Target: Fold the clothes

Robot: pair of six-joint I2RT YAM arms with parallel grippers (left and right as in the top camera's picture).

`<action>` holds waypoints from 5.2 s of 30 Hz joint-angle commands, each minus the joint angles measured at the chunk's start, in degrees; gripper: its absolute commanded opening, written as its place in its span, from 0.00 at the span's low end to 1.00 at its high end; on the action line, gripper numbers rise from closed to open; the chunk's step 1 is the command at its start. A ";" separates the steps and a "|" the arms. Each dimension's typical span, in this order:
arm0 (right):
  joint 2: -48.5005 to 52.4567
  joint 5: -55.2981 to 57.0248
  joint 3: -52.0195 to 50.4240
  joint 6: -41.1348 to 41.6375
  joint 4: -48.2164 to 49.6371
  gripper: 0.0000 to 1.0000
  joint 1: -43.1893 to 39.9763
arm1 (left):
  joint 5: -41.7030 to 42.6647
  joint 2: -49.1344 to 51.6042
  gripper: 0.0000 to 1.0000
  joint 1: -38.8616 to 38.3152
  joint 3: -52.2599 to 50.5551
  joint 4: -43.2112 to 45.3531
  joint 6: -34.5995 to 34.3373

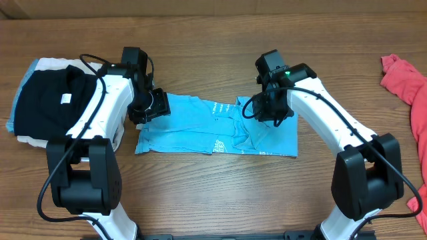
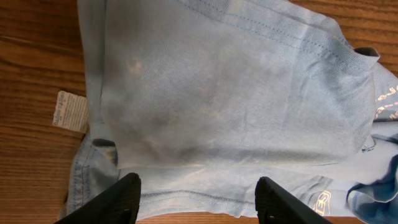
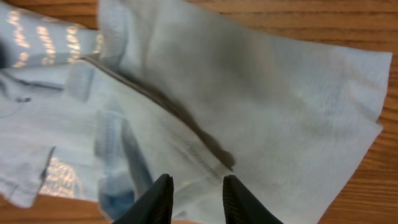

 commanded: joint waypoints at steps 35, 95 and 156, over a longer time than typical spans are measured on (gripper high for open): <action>0.15 -26.80 -11.23 -15.89 7.74 0.40 5.40 | 0.52 0.39 0.63 0.07 1.11 -1.18 1.27; -5.44 6.51 0.87 5.25 -7.28 0.34 -16.46 | -0.98 9.68 0.04 2.05 -1.46 5.16 16.11; -5.44 6.49 0.87 5.22 -9.20 0.34 -20.83 | 2.01 8.31 0.04 -24.52 31.26 -15.52 4.33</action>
